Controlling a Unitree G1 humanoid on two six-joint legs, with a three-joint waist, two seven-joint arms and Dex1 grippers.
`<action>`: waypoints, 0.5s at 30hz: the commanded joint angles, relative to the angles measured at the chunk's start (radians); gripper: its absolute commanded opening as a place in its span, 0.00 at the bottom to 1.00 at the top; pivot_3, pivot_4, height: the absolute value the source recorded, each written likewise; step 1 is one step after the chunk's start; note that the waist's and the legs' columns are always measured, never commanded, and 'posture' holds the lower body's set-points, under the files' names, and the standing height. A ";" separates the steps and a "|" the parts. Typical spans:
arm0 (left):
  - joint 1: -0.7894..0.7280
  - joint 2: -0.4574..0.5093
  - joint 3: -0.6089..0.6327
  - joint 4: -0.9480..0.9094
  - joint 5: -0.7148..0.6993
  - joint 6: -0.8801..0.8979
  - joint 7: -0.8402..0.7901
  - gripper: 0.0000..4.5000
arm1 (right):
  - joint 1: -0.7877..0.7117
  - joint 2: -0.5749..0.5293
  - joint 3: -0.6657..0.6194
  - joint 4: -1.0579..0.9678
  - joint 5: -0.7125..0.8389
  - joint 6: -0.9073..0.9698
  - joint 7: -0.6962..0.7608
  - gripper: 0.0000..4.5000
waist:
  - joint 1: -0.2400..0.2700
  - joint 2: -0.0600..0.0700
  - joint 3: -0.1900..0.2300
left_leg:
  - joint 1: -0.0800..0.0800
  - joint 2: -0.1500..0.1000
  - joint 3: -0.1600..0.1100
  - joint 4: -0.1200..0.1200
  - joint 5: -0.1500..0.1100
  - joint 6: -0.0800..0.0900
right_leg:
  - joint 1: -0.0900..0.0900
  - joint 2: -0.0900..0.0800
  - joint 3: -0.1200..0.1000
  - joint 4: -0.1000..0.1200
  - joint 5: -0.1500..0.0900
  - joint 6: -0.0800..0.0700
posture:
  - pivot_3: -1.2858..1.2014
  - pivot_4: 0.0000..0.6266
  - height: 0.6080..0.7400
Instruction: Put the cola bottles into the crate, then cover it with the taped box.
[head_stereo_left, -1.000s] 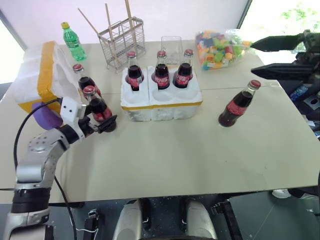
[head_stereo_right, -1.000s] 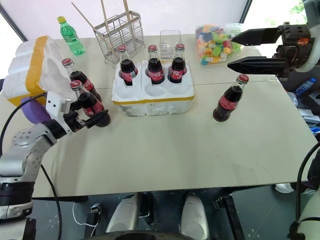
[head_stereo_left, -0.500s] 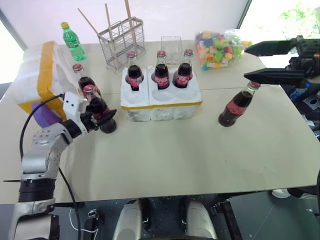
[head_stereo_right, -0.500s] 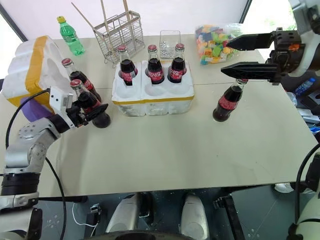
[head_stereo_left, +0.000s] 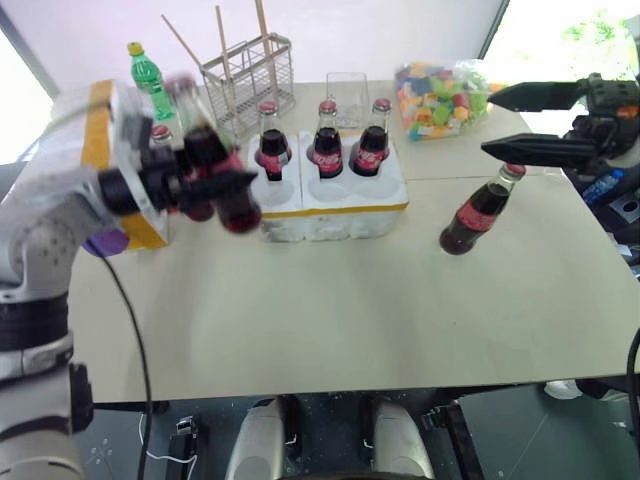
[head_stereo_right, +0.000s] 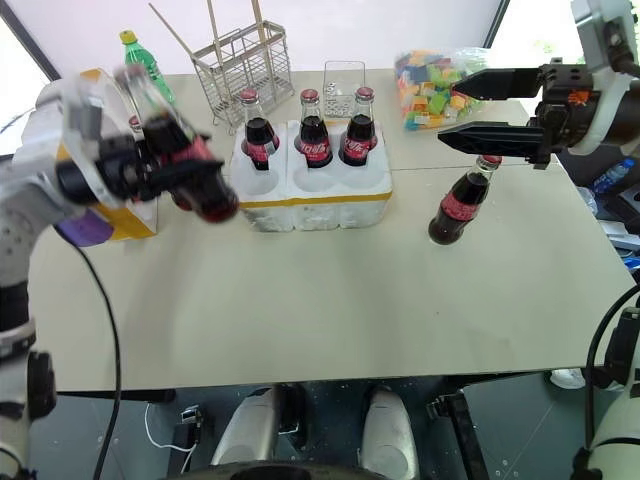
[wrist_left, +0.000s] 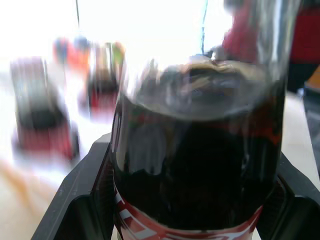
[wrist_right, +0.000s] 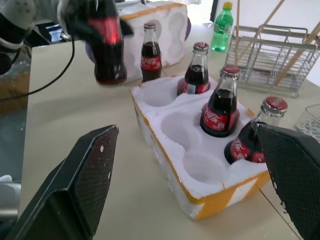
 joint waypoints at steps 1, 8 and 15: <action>-0.119 -0.074 -0.029 0.071 0.018 -0.038 0.028 0.61 | -0.012 -0.007 -0.040 -0.014 0.014 -0.012 -0.015 1.00 | 0.006 0.000 0.000 | 0.000 0.000 0.000 0.000 0.000 0.000 | 0.000 0.000 0.000 0.000 0.000 0.000 | 0.52 0.24 0.97; -0.275 -0.286 -0.194 0.297 0.200 -0.229 -0.014 0.61 | -0.007 0.004 -0.055 -0.018 0.014 -0.015 -0.053 1.00 | 0.010 -0.001 0.000 | -0.001 -0.002 0.000 0.001 0.000 0.000 | 0.001 0.000 0.000 -0.001 0.002 0.003 | 0.52 0.24 0.97; -0.345 -0.414 -0.297 0.592 0.429 -0.469 0.021 0.61 | 0.045 -0.005 -0.090 -0.065 0.033 0.004 -0.083 1.00 | 0.006 -0.001 0.000 | 0.000 -0.002 0.000 0.001 0.000 0.000 | 0.000 0.000 0.000 -0.001 0.002 0.003 | 0.52 0.24 0.97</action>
